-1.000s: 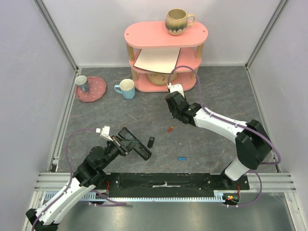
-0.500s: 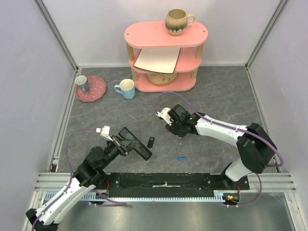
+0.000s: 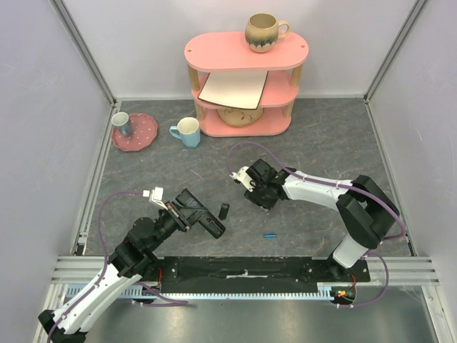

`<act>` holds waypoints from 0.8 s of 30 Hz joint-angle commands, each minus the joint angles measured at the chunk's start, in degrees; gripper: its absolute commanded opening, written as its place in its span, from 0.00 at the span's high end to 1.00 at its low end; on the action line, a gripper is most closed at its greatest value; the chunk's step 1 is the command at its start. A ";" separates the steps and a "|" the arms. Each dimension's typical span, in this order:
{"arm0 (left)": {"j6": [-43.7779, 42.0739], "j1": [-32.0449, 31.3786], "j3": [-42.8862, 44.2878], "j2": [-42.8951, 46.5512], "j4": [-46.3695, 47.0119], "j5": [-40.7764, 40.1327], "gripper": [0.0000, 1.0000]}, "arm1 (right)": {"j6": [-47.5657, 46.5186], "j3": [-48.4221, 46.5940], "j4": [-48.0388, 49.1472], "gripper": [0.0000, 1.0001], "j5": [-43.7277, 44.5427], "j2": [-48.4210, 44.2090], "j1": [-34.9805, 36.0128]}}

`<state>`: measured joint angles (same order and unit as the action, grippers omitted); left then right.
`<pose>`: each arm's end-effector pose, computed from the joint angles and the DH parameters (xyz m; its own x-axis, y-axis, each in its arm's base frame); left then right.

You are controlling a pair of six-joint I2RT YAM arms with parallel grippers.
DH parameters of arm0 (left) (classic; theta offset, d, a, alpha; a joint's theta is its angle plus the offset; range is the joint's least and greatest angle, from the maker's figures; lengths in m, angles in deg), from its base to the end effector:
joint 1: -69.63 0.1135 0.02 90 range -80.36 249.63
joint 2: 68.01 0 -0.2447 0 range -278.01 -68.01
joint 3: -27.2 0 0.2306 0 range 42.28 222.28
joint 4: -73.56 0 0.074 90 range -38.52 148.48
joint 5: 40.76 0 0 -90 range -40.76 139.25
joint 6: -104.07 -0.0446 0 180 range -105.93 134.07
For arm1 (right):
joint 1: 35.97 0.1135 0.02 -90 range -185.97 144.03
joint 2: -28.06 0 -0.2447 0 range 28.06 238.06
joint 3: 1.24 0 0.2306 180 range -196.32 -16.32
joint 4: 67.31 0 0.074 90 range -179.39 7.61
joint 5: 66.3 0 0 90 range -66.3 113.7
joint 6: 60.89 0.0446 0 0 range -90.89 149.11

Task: Load the batteries into the remote control

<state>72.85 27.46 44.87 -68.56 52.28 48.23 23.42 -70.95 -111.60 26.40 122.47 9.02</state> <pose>0.0850 -0.0759 0.1751 -0.5907 -0.6186 -0.5181 0.2952 0.4319 -0.8523 0.2072 0.2041 0.1504 -0.5881 -0.7280 -0.3524 -0.7563 0.6494 -0.0793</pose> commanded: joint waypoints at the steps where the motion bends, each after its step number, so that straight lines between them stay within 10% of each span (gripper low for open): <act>1: 0.10 0.07 -3.91 3.11 0.22 0.14 0.98 | 1.56 -1.53 -0.75 1.00 -1.03 1.91 -0.17; 9: 0.02 -0.01 -3.65 3.11 -0.13 -0.13 0.98 | 3.14 -2.23 -1.99 0.61 1.78 2.19 -0.17; 24: -0.25 -0.01 -3.56 3.28 -0.57 -0.21 0.98 | 5.52 -5.57 -3.22 0.28 5.38 -2.83 -0.08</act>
<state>72.83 27.44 44.87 -68.56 50.84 48.16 28.42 -74.14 -114.03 30.12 122.10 9.02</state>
